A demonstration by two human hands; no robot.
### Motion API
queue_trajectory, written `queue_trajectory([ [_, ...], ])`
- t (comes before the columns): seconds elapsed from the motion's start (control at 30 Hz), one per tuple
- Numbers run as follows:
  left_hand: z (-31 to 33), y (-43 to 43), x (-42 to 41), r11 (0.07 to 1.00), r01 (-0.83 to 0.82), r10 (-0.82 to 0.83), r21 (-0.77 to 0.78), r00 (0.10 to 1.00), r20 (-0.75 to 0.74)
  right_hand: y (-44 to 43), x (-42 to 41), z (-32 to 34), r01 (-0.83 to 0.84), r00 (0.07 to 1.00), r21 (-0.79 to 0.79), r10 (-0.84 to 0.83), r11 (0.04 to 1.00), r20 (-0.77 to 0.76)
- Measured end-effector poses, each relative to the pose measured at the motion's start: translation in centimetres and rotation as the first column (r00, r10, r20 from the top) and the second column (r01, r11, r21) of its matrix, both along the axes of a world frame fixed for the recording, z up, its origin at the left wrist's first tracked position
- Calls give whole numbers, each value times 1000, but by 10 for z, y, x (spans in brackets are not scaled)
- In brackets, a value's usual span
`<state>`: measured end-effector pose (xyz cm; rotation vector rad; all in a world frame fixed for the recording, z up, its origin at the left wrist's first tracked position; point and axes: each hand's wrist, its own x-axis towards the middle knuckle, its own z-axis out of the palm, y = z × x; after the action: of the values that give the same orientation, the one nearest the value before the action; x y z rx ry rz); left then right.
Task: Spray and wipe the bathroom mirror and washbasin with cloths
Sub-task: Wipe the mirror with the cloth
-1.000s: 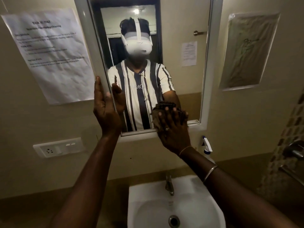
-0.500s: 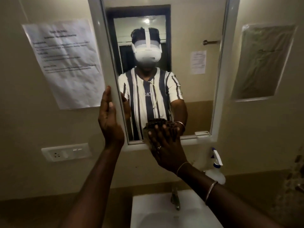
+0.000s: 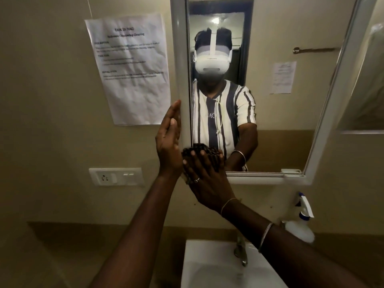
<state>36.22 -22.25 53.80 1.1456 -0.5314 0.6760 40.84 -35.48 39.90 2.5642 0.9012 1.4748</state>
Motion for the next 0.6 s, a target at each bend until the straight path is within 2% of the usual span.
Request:
queue_trajectory([
  [0.3, 11, 0, 5, 997, 1, 3, -75, 999, 47, 16, 5, 72, 17, 994, 144, -32, 989, 100],
  [0.47, 35, 4, 12, 994, -38, 46, -100, 996, 79, 20, 8, 121, 34, 992, 148, -51, 988, 113],
  [0.6, 58, 4, 15, 990, -4, 18, -143, 996, 91, 20, 9, 162, 53, 986, 134, -74, 990, 152],
])
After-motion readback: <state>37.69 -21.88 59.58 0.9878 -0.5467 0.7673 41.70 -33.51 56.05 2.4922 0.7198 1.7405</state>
